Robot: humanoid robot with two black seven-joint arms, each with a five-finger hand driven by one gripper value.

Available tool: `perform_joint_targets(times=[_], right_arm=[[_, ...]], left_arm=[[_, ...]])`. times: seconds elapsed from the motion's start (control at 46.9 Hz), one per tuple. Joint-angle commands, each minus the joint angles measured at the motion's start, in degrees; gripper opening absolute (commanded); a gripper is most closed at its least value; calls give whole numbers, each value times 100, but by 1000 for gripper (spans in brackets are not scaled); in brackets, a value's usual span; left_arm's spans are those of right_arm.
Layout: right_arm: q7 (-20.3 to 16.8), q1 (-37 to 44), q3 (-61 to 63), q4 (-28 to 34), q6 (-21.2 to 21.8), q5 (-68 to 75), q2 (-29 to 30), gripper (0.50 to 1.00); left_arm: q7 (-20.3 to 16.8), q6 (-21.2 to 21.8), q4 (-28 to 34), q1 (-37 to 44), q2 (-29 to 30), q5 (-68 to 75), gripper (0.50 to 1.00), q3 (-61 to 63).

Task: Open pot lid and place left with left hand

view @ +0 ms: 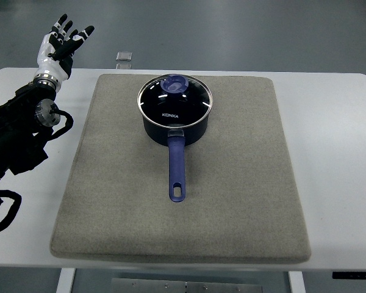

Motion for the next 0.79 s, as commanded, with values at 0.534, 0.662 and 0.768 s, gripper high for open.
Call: perform_joint_targets(times=[0.534,0.662,0.768], right_arm=[[0,0,0,-8,0,0,0,917],[0,0,0,1,0,0,0,917],[0,0,0,1,0,0,0,917]], left_arm=[[0,159,-69,-37,18,28,992,24],[9,159,-69,-81,35,28,992,24],[18,159,-69,-108,35,19,992,24]])
